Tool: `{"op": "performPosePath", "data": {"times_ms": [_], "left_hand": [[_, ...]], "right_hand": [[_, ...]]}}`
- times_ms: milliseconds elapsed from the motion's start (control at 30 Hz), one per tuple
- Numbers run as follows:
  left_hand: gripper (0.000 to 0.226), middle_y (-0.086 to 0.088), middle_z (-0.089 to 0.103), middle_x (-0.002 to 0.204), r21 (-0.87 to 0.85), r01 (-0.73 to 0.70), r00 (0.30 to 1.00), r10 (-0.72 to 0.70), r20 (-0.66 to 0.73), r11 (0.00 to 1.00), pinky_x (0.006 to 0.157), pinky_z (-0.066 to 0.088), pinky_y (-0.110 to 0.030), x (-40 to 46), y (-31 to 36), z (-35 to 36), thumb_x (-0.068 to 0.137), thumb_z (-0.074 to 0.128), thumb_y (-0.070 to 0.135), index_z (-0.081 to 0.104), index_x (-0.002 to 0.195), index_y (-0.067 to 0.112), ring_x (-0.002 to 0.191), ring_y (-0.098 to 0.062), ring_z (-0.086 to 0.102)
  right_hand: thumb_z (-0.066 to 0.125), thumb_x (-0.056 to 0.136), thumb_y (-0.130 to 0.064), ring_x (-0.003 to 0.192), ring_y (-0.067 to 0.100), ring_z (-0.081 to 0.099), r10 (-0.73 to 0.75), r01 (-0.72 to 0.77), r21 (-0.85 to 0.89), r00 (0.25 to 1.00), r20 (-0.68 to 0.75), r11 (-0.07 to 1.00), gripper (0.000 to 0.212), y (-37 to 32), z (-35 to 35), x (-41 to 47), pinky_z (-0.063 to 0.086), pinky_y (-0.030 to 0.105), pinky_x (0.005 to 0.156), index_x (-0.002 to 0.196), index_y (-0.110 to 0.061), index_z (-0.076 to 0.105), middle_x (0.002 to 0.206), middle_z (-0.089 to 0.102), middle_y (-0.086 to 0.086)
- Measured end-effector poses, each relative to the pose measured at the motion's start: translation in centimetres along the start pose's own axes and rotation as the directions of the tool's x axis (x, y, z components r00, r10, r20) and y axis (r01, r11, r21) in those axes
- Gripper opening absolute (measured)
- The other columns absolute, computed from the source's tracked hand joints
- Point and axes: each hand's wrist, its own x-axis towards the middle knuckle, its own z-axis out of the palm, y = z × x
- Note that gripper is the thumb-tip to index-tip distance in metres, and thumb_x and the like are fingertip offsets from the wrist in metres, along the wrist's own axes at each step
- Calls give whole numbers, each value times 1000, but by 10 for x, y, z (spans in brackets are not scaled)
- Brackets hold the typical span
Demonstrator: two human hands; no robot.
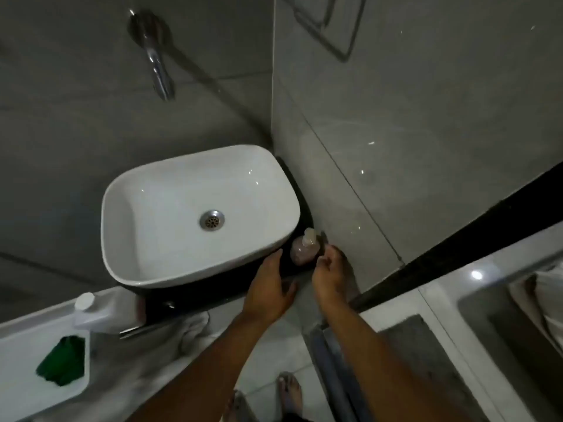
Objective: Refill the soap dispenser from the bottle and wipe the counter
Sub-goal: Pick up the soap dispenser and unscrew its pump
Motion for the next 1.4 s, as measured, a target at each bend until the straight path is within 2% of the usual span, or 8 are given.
{"op": "performPosePath", "data": {"times_ms": [200,333,433,600,733,933,1200,1400], "left_hand": [[79,-2,49,155,-57,144,986,-138,91,988,116,33,-28,43,-17,26,84,75,20,38,153,25,142,-20,46],[72,-6,55,150,-111,186,980,-177,91,976,114,37,-30,61,-17,44,85,76,23,44,150,20,138,-24,52],[56,-6,62,142,-142,217,976,-215,25,966,106,41,-27,64,-14,52,90,72,31,51,142,24,131,-24,59],[50,-7,69,132,-171,144,988,-152,-38,975,102,54,-39,44,4,39,90,72,30,56,136,17,119,-24,67],[51,4,72,125,-229,13,997,-30,-73,973,97,59,-38,18,16,-4,86,76,27,59,135,23,113,-10,70],[46,20,75,110,-229,-26,1000,23,-16,973,88,59,-19,-8,54,-111,80,84,39,65,122,34,103,0,73],[57,15,71,124,-114,-103,995,103,-5,988,99,58,-37,-15,103,-200,80,78,51,64,130,29,113,-6,69],[33,1,72,131,-461,-133,990,137,-26,877,108,50,-42,-5,127,-236,97,64,28,67,130,29,129,-19,64]], "right_hand": [[42,107,-12,137,28,49,121,-127,119,991,57,985,38,26,20,45,37,26,102,144,-13,53,150,52,11],[47,107,-18,118,17,56,114,-126,194,991,70,973,36,33,24,58,46,7,79,141,-20,59,140,59,3],[48,106,-24,120,16,56,85,-93,127,994,64,988,36,32,22,56,44,18,90,140,-22,60,141,61,4],[51,105,-27,110,7,55,6,-10,50,997,76,999,36,19,4,32,42,9,85,139,-19,60,130,64,0],[61,99,-41,92,-10,57,-34,19,67,973,228,998,18,-2,-20,-1,43,7,70,115,-48,64,104,62,-26],[79,87,-25,121,4,61,-276,269,88,818,505,959,49,-49,-45,-37,53,27,99,109,-66,62,128,67,-23],[88,66,-45,112,-3,67,-481,471,191,631,609,861,59,-114,-21,-51,57,14,82,115,-63,60,119,70,-28],[87,70,-44,113,7,69,-502,497,222,547,670,839,55,-137,2,-62,62,35,91,118,-54,62,120,71,-20]]}}
